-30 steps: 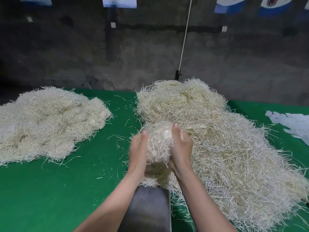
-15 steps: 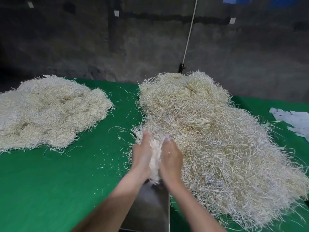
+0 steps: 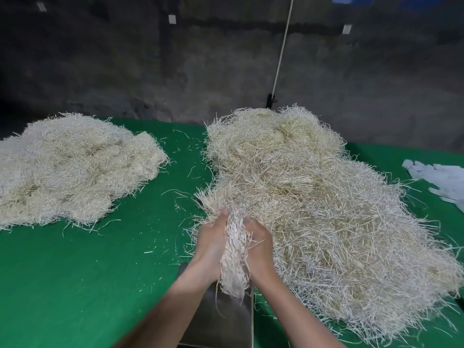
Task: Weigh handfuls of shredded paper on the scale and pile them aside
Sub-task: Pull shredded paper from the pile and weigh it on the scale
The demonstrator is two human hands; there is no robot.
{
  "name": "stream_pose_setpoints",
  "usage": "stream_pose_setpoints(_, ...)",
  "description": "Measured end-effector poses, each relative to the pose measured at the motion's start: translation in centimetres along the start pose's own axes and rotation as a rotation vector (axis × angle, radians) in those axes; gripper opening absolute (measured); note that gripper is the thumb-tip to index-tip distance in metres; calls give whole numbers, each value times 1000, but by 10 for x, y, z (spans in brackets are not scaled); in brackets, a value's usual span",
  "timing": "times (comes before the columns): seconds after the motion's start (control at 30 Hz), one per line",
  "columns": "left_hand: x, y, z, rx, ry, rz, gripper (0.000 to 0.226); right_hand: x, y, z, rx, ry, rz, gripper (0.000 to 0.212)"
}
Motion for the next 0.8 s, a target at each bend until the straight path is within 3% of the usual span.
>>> stream_pose_setpoints(0.1, 5, -25, 11, 138, -79, -231, 41, 4, -5, 6, 197, 30, -116, 10)
stream_pose_setpoints(0.17, -3, -48, 11, 287, -135, -414, 27, 11, 0, 10, 371, 51, -131, 42)
stream_pose_setpoints(0.27, -7, -54, -8, 308, -72, -513, 41, 0, 29, -12, 125, 308, 59, 47)
stream_pose_setpoints(0.33, -3, -52, -14, 167, -24, -450, 33, -11, 34, -25, -97, 315, 190, 55)
stream_pose_setpoints(0.4, -2, -47, -7, -24, -25, -288, 35, -2, 28, -14, -163, 179, 170, 60)
stream_pose_setpoints(0.47, -4, -38, -1, -62, 8, -230, 47, 14, 13, 8, -39, 37, 8, 48)
stream_pose_setpoints(0.53, -14, -27, 0, 84, 64, -241, 46, 28, -5, 28, 196, -97, -164, 46)
stream_pose_setpoints(0.57, -21, -18, -4, 82, 111, -191, 50, 33, -4, 34, 217, -124, -183, 47)
stream_pose_setpoints(0.63, -28, -9, -13, -38, 175, -99, 44, 35, 7, 34, 22, -109, -84, 40)
stream_pose_setpoints(0.7, -18, -17, -10, -107, 83, -119, 35, 21, 16, 21, -194, -80, 49, 32)
stream_pose_setpoints(0.8, -7, -44, 13, -205, -194, -226, 43, -14, 31, -8, -236, -16, 212, 34)
Point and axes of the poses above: each hand's wrist, its own x-axis towards the middle knuckle, its own z-axis out of the back of the hand, y = z × x, the point moved 9 cm from there along x, towards the middle knuckle, and after that the axes turned 4 degrees about -y, right-handed, at the moved point
